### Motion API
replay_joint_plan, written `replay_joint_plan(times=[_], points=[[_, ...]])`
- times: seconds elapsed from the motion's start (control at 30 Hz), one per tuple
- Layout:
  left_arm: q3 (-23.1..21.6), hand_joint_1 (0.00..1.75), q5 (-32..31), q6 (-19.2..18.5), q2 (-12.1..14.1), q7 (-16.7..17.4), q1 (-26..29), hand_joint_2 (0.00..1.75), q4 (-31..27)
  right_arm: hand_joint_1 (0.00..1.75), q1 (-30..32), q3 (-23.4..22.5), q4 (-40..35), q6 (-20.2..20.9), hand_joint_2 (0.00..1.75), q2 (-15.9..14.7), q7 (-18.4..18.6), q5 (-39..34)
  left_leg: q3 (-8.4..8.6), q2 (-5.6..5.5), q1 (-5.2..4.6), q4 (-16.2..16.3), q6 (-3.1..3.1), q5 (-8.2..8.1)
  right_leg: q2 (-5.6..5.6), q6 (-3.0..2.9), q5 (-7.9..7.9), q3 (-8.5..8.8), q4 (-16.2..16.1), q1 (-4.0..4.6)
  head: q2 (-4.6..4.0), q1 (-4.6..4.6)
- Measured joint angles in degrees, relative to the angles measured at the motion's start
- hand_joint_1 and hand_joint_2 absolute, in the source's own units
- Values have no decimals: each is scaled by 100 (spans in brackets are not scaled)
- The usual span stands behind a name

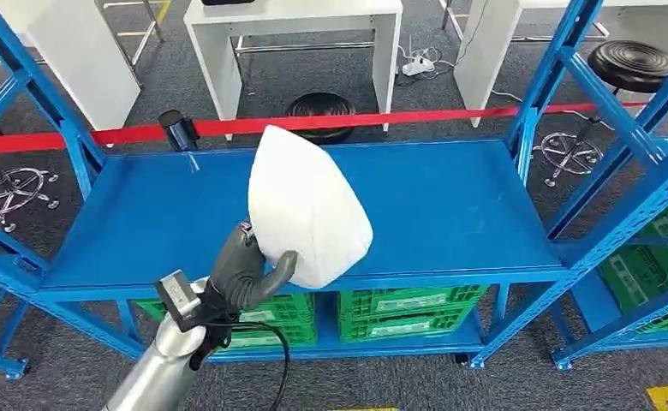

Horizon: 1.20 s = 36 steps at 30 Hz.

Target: Take the parts from the cabinet and place them on the table.

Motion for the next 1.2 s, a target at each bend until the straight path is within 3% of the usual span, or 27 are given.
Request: replay_joint_plan(times=[0.07, 0.1, 0.13, 0.23, 0.27, 0.3, 0.37, 0.4, 0.43, 0.47, 0.57, 0.63, 0.67, 0.73, 0.77, 0.8, 0.83, 0.9, 0.93, 1.07, 1.1, 1.13, 1.17, 1.2], points=[[-48, 175, 89, -224, 13, 67, 60, 175, -2, 0, -3, -39, 0, -52, 175, 2, -100, -7, 2, -7, -12, -30, 87, 23, -3, 89, 25, 32, -60, -7, 0, 0], [-74, 175, 114, -315, 13, 92, 61, 175, -7, 0, -7, -61, 0, -90, 175, 2, -150, -28, 58, -2, 41, -98, 140, 70, -7, 115, -1, 41, -37, -24, 0, 2], [-112, 175, 118, -371, 13, 94, 51, 175, -6, 0, -7, -94, 0, -120, 175, 4, -208, -46, 75, 1, 32, -116, 164, 77, -24, 126, -103, -13, 105, -8, 0, 20], [-179, 175, 190, -513, 13, 94, 61, 175, 11, 0, -1, -177, 0, -129, 175, 11, -319, -98, 70, 21, -2, -108, 229, 66, -23, 147, -737, -668, 1424, 11, 0, 98], [-196, 175, 218, -524, 13, 94, 58, 175, 24, 0, 5, -201, 0, -102, 175, 11, -352, -136, 69, 21, -11, -101, 236, 62, -23, 145, -783, -806, 1677, 15, 0, 107], [-214, 175, 245, -533, 13, 94, 52, 175, 37, 0, 7, -240, 0, -57, 175, 11, -382, -162, 70, 20, -18, -93, 242, 57, -23, 141, -724, -835, 1703, 19, 0, 114], [-225, 175, 288, -557, 6, 83, 37, 175, 57, 0, 1, -306, 0, 24, 175, 11, -398, -197, 76, 17, -24, -63, 235, 35, -24, 113, -257, -504, 988, 20, 0, 122], [-234, 175, 291, -565, 0, 83, 18, 175, 63, 0, -2, -317, 0, 102, 175, 9, -387, -214, 77, 14, -24, -38, 221, 14, -25, 91, -5, -212, 423, 22, 0, 131], [-260, 175, 291, -568, -2, 83, -6, 175, 68, 0, -13, -334, 0, 181, 175, 2, -372, -236, 68, 12, -24, -7, 190, -9, -30, 53, 8, -24, 9, 31, 0, 144], [-271, 175, 277, -563, -2, 63, -20, 175, 74, 0, -22, -356, 0, 247, 175, 0, -358, -251, 56, 1, -60, 19, 149, -35, -23, 26, 25, -21, -8, 70, 0, 142], [-323, 175, 81, -443, -4, -75, -57, 175, 90, 0, -9, -437, 0, 475, 175, 0, -251, -308, 80, 1, -32, -34, 63, -17, -14, -63, 27, -26, 2, 85, 0, 135], [-378, 175, -120, -465, 9, -253, -130, 175, 94, 0, -16, -448, 0, 590, 175, -4, -123, -256, 25, 4, -39, 95, -14, -127, -21, -131, 66, 6, -64, 25, 0, 114], [-419, 175, -173, -491, 13, -345, -179, 175, 96, 0, -20, -448, 0, 627, 175, -11, -64, -243, -103, 5, -20, 383, -47, -313, -24, -148, 64, 8, -64, 18, 0, 68], [-459, 175, -282, -455, 17, -409, -207, 175, 96, 0, -21, -450, 0, 678, 175, -13, 27, -223, -534, 6, 21, 1293, -102, -733, -28, -155, 60, 6, -63, 18, 0, 55], [-463, 175, -333, -417, 20, -413, -201, 175, 98, 0, -17, -452, 0, 695, 175, -11, 55, -205, -720, 6, 36, 1671, -121, -848, -28, -155, 58, 5, -62, 17, 0, 50], [-465, 175, -350, -382, 24, -413, -194, 175, 96, 0, -13, -452, 0, 713, 175, -13, 55, -192, -781, 7, 51, 1760, -132, -804, -26, -153, 58, 8, -61, 14, 0, 39], [-465, 175, -363, -349, 26, -413, -189, 175, 94, 0, -9, -454, 0, 746, 175, -13, 55, -194, -691, 7, 59, 1557, -133, -627, -25, -144, 65, 14, -55, 9, 0, 35], [-492, 175, -435, -316, 31, -413, -180, 175, 70, 0, -13, -470, 0, 789, 175, -13, 55, -197, -214, 7, 67, 572, -118, -118, -17, -129, 64, 30, -43, -8, 0, 24], [-518, 175, -437, -319, 39, -398, -173, 175, 59, 0, -12, -479, 0, 813, 175, -13, 57, -194, 25, 6, 70, 85, -105, 54, -13, -101, 60, 36, -42, -8, 0, 13], [-557, 175, -453, -325, 55, -282, -85, 175, 46, 0, -13, -494, 0, 804, 175, -13, 134, -131, 11, -19, 4, -6, 37, 64, -8, 72, 133, 18, -94, 2, 0, 17], [-562, 175, -477, -325, 48, -230, -80, 175, 44, 0, -13, -494, 0, 769, 175, -13, 153, -94, 6, -14, 18, -62, 106, 114, -5, 120, 152, 12, -108, 0, 0, 17], [-568, 175, -488, -325, 37, -179, -81, 175, 44, 0, -14, -492, 0, 699, 175, -13, 177, -15, 10, 11, 39, -101, 171, 166, -13, 135, 36, -14, -28, -16, 0, 22], [-577, 175, -490, -325, 28, -151, -81, 175, 42, 0, -12, -492, 0, 656, 175, -13, 190, 37, -22, 16, 39, -112, 219, 198, -24, 132, -207, -98, 191, -1, 0, 46], [-586, 175, -503, -325, 15, -122, -72, 175, 42, 0, -12, -485, 0, 619, 175, -13, 206, 96, -70, 22, 31, -110, 243, 227, -23, 140, -521, -263, 634, -1, 0, 79]])
